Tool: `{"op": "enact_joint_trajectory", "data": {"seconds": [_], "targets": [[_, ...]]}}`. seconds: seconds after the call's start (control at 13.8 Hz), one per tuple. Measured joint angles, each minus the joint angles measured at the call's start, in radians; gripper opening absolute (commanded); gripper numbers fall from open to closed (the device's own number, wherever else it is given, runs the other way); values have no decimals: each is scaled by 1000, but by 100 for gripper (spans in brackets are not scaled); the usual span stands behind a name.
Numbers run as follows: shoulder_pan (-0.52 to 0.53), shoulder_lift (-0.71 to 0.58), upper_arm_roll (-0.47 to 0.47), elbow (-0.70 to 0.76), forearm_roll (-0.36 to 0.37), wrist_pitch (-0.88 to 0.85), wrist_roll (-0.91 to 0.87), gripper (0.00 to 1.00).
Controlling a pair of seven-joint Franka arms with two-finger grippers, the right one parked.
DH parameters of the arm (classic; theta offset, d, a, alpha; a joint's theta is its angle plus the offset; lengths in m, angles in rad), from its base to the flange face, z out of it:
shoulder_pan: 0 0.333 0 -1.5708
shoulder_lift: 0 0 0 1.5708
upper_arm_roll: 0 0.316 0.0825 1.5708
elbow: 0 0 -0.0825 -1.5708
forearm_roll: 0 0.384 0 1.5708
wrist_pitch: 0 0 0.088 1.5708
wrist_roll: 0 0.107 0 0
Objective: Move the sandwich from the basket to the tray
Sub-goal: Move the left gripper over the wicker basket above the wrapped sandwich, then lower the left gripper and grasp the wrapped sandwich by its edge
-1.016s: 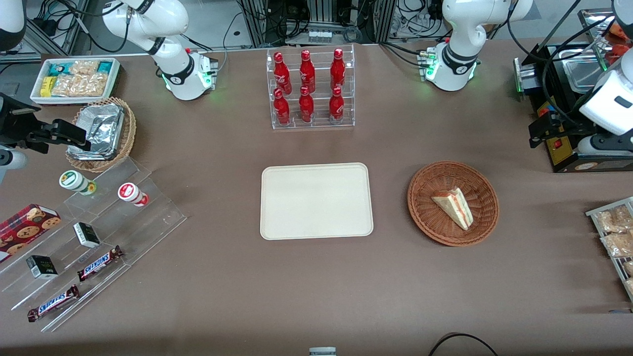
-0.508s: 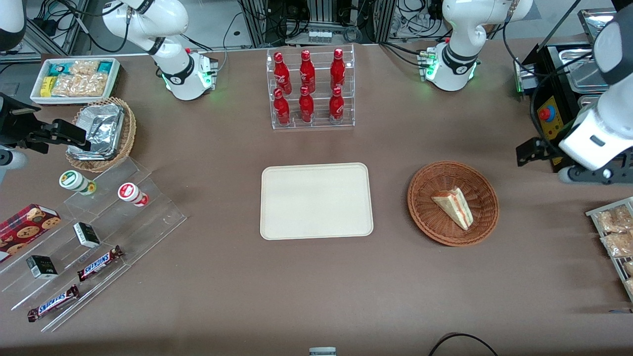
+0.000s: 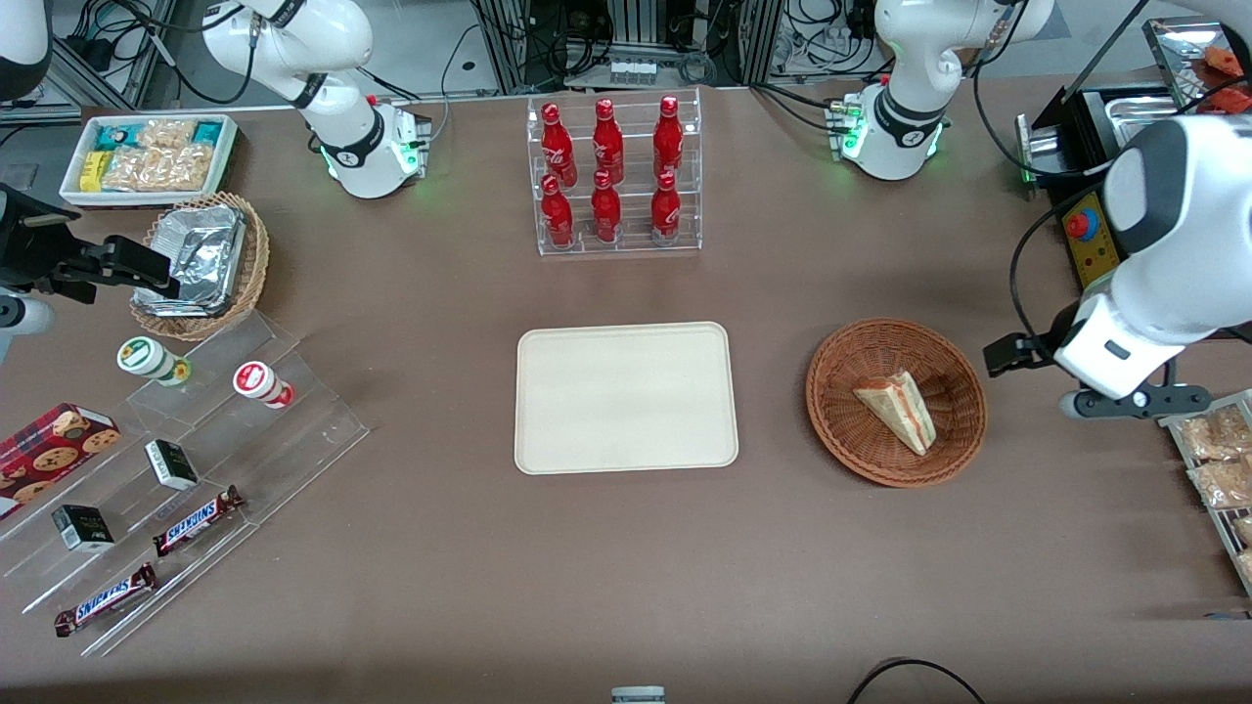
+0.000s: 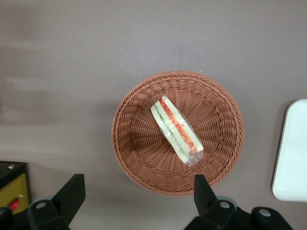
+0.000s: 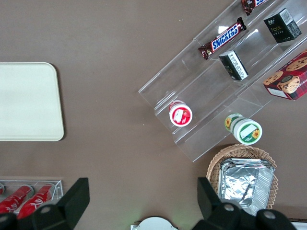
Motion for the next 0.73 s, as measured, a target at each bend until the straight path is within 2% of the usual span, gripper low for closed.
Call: {"op": "enact_joint_trajectory", "data": {"seconds": [0.36, 0.73], "targets": [[-31, 0, -14, -150, -3, 175, -279, 100], [-91, 2, -16, -341, -3, 428, -450, 100]]}}
